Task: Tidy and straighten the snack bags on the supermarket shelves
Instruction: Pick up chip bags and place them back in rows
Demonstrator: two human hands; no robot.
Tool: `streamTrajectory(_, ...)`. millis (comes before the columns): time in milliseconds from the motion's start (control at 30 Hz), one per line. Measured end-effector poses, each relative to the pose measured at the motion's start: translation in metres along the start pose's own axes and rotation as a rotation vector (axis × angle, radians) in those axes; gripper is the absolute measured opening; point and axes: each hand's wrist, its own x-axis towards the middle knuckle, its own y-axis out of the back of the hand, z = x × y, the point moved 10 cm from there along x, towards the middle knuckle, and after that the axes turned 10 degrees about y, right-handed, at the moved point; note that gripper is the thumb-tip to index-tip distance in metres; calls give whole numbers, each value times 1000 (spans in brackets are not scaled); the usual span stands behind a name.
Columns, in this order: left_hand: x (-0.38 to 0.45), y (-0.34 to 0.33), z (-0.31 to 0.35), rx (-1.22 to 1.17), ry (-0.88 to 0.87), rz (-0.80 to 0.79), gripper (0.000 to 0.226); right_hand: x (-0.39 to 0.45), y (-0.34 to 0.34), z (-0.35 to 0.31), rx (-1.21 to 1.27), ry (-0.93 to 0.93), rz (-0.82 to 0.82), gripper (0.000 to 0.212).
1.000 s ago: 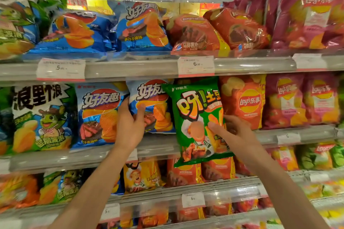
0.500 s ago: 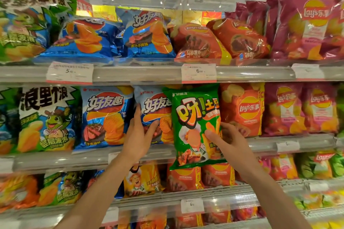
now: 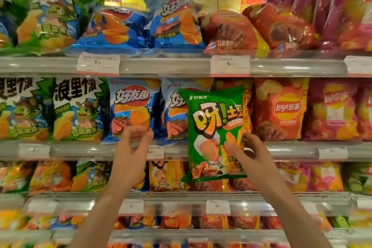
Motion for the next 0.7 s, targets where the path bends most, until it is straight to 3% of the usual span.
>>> streamTrajectory(200, -40, 50, -38, -105, 98, 90, 8, -16, -40, 0, 42, 9, -56, 73)
streamTrajectory(400, -46, 99, -57, -101, 120, 70, 9, -40, -100, -7, 57, -7, -83, 73)
streamTrajectory(567, -37, 172, -70, -135, 119, 103, 10, -62, -171, -28, 53, -10, -96, 61)
streamTrajectory(700, -25, 245, -87, -174, 149, 110, 7, -80, -238, -43, 50, -27, -104, 71)
